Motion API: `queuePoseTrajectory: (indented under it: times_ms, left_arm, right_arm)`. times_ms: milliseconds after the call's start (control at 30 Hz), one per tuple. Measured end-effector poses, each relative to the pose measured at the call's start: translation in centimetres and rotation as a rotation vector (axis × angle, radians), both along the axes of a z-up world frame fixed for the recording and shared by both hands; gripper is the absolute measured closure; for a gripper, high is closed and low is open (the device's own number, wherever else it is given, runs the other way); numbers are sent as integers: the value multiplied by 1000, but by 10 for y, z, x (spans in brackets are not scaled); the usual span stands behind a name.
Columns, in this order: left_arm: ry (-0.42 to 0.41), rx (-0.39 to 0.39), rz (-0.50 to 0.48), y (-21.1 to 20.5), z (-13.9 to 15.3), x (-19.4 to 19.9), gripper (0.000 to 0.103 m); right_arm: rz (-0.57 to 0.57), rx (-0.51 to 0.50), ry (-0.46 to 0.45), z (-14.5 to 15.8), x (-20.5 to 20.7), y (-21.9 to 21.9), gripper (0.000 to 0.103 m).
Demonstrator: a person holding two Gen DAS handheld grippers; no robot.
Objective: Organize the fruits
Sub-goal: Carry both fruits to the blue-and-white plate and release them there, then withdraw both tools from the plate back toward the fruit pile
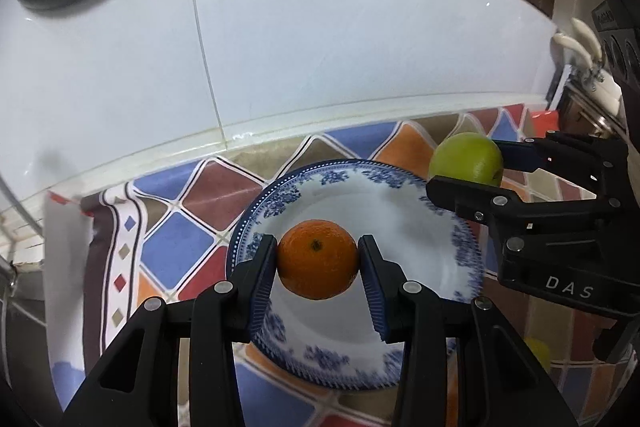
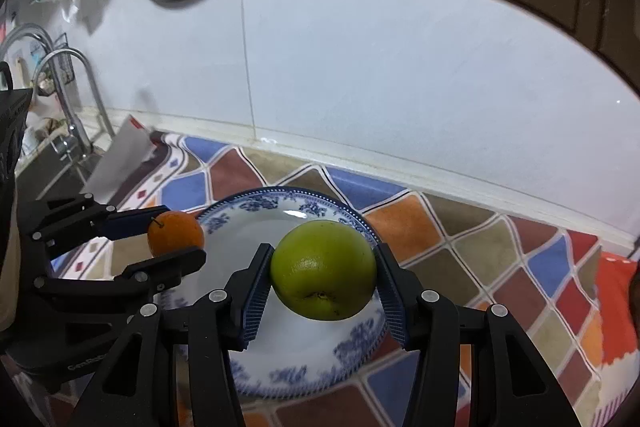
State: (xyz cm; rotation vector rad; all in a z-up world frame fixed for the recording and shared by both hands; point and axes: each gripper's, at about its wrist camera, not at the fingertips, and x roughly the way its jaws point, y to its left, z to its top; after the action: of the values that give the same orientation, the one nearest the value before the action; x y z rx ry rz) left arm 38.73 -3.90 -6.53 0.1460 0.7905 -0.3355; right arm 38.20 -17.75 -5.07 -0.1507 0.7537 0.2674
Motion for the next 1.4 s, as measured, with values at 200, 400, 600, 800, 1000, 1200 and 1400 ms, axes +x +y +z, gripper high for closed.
queuePoseTrajectory:
  times_ms: [200,400,600,800,1000,1200,1400]
  left_arm:
    - [33,23,-9,-2,-22,30,62]
    - [64,32,-38,-5,-36,54,62]
    - [86,41,-46,-7,-44,61,62]
    - [49,51,-23,-7,-34,57,48]
    - [-26,73,10,0,-8,26,39]
    - [-109,58,59,11,27,-18,29]
    - [-204,44,90,19,58,-72,20]
  right_arm:
    - [15,2,57,-26,31,8,52]
    - [14,14,108,-48,56,5,52]
    - [20,18,127,-59,65,3,52]
    - [12,14,81,-51,61,2,44]
    - [-17,-2,2,-26,40,-1,41]
    - [-51,10,-57,0,6,-7,39]
    - [-103,22,-149,30,-43,-14,38]
